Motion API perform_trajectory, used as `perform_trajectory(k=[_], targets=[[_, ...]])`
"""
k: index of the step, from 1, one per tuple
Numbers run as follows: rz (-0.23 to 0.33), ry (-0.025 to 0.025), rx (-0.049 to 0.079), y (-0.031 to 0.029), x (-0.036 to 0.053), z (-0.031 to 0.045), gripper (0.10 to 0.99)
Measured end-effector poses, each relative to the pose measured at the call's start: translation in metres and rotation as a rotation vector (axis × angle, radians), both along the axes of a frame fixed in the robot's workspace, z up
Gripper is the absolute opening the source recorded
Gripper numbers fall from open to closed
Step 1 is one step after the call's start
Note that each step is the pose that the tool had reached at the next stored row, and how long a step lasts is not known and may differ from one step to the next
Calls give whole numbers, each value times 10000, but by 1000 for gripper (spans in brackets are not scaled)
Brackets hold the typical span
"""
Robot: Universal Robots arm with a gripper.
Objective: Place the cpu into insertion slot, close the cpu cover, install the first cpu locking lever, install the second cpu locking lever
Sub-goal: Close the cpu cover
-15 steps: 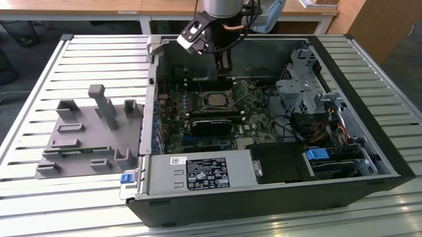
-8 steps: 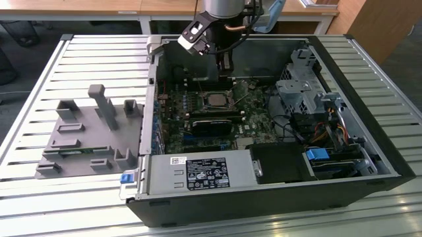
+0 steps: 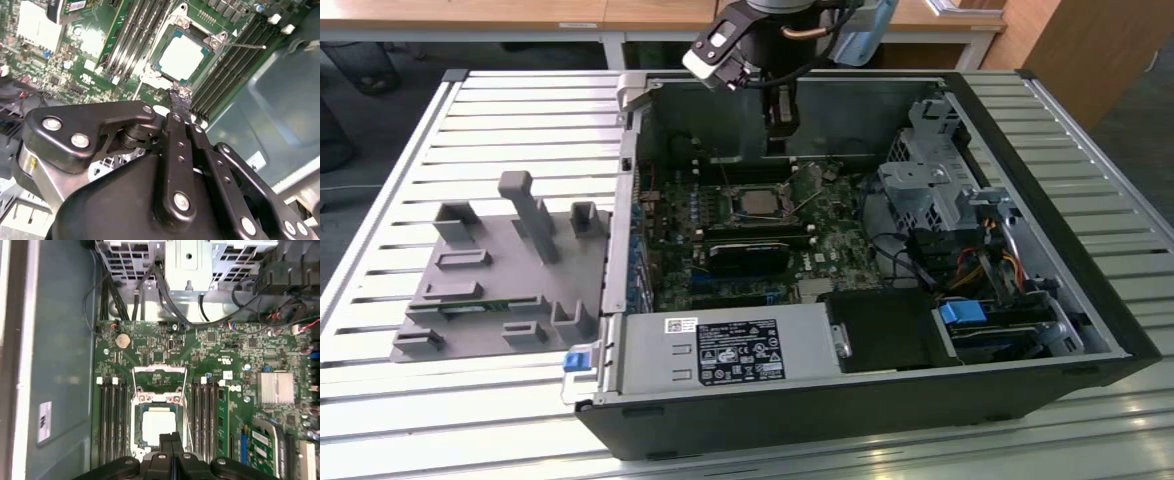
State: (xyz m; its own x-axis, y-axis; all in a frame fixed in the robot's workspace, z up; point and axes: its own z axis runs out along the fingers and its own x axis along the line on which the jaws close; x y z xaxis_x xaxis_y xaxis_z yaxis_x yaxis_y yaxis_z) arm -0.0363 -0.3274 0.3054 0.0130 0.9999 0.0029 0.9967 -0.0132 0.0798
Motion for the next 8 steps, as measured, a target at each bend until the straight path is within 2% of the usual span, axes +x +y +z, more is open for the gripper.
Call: perform_trajectory(k=[3, 4, 8], targets=[[1, -1, 2, 0, 3, 21, 106], [-1, 1, 0, 0, 48, 22, 106], [0, 0, 0, 0, 116, 21, 106]])
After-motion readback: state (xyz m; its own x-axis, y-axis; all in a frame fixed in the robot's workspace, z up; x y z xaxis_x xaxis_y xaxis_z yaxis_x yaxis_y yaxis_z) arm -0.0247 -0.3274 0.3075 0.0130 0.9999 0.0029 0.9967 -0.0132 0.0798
